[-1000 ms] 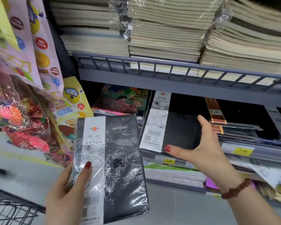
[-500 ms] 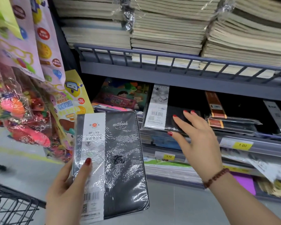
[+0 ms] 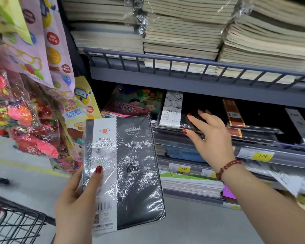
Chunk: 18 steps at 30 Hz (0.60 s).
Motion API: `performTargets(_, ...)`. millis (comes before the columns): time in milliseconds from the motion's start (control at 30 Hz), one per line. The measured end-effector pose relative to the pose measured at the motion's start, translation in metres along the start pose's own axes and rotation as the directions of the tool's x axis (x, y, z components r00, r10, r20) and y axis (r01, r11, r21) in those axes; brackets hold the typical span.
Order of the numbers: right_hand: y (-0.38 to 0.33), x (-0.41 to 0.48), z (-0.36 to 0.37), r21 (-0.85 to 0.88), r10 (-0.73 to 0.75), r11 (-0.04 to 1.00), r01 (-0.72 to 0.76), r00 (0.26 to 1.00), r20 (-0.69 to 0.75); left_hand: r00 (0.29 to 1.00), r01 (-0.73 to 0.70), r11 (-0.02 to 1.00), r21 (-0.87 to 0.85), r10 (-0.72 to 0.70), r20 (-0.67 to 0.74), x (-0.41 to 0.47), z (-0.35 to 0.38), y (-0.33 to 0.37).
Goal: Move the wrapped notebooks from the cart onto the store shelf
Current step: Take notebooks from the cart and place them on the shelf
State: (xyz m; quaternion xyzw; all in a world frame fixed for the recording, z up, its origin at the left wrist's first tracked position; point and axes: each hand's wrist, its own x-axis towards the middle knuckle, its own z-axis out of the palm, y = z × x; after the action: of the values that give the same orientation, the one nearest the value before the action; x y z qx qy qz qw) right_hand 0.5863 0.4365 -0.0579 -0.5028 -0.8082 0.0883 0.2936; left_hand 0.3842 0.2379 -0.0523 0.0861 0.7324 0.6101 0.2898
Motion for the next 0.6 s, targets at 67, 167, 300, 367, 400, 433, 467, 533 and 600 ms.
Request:
performTargets(67,0.001,0.001,-0.003,-0.008,0.004,1.0,-0.004,0.999,0.049,1.0,0.015,1.0,-0.02,-0.015,0.0,-0.003,0.001,0.003)
performTargets(167,-0.002,0.0,-0.013,-0.014,0.006,1.0,-0.004,0.99,0.144,1.0,0.011,0.999,-0.034,-0.011,0.02,-0.006,0.003,0.007)
performTargets(300,-0.019,-0.019,-0.029,0.201,-0.062,0.978,0.05,0.997,0.053,0.991,-0.015,0.998,-0.069,0.024,0.129,-0.011,0.018,0.019)
performTargets(367,-0.033,-0.033,-0.035,0.459,0.046,0.883,-0.093,0.993,0.113,0.981,-0.025,0.994,-0.106,0.045,0.189,-0.01,0.028,0.026)
performTargets(400,-0.038,-0.038,-0.036,0.571,0.116,0.794,-0.207,0.974,0.193,0.974,-0.019,0.995,-0.1,0.041,0.222,-0.01,0.035,0.03)
performTargets(433,-0.041,-0.042,-0.037,0.65,0.166,0.689,-0.321,0.942,0.29,0.963,-0.011,0.996,-0.085,0.034,0.268,-0.007,0.041,0.031)
performTargets(467,-0.043,-0.045,-0.038,0.687,0.188,0.601,-0.408,0.908,0.374,0.95,-0.001,0.998,-0.063,0.02,0.311,-0.006,0.047,0.033)
performTargets(533,-0.042,-0.05,-0.038,0.721,0.187,0.488,-0.491,0.866,0.464,0.933,0.003,0.999,-0.032,0.009,0.359,-0.007,0.06,0.04)
performTargets(600,-0.039,-0.052,-0.04,0.765,0.211,0.402,-0.502,0.864,0.457,0.897,-0.002,1.0,-0.024,0.012,0.442,-0.009,0.072,0.047)
